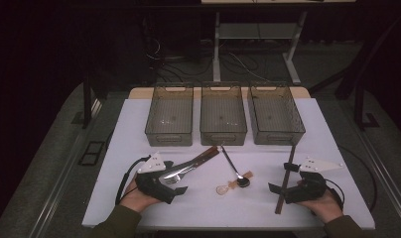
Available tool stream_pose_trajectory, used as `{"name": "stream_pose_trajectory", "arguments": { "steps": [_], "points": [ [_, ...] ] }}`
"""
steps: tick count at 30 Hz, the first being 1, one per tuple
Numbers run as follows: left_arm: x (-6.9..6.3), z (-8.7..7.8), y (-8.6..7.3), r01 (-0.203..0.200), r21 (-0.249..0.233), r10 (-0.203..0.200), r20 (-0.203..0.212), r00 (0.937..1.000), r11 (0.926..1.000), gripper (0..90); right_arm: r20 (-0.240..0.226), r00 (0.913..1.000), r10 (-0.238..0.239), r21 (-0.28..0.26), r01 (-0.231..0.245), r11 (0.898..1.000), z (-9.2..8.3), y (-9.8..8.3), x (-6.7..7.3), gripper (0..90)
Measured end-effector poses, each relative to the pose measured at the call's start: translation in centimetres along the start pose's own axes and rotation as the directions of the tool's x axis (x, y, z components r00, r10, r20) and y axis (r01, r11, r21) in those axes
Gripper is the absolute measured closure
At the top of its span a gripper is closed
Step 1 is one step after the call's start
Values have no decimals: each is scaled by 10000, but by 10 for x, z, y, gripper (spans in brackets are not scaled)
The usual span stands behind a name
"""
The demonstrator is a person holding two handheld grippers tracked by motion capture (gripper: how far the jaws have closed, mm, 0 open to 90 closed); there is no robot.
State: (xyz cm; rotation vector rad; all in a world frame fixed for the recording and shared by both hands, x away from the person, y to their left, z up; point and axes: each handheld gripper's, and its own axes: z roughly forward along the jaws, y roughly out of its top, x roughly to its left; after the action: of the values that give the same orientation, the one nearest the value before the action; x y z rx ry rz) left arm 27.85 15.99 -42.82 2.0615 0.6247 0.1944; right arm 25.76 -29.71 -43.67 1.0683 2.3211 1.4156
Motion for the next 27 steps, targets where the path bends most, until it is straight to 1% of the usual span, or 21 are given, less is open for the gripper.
{"name": "stream_pose_trajectory", "arguments": {
  "steps": [2,8,10,14,17,21,23,27],
  "points": [
    [0,0,0,-61,31,60,23,10000,10000,0,-16,10000,10,-13,-10,10000,0,0,0,5],
    [-1,2,1,-33,58,32,87,10000,10000,0,-36,10000,51,4,-51,10000,0,0,-1,5],
    [-1,2,2,-86,80,85,107,9999,9999,0,-42,10000,28,2,-28,10000,0,0,-1,5],
    [-1,2,2,-60,169,58,111,9999,9998,1,-116,9998,146,-68,-146,9999,-1,0,-3,5],
    [-2,2,2,-143,199,141,134,9998,9997,3,-165,9998,116,-102,-118,9999,-2,1,-1,5],
    [-4,1,3,-248,146,245,213,9995,9996,9,-116,9999,80,-101,-81,9999,-2,2,0,5],
    [-3,1,3,-189,140,186,247,9995,9997,10,-113,9999,65,-97,-66,9999,-1,2,0,5],
    [-2,2,5,-199,174,195,240,9995,9997,15,-115,9999,104,-120,-106,9999,-1,2,-1,5]
  ]
}}
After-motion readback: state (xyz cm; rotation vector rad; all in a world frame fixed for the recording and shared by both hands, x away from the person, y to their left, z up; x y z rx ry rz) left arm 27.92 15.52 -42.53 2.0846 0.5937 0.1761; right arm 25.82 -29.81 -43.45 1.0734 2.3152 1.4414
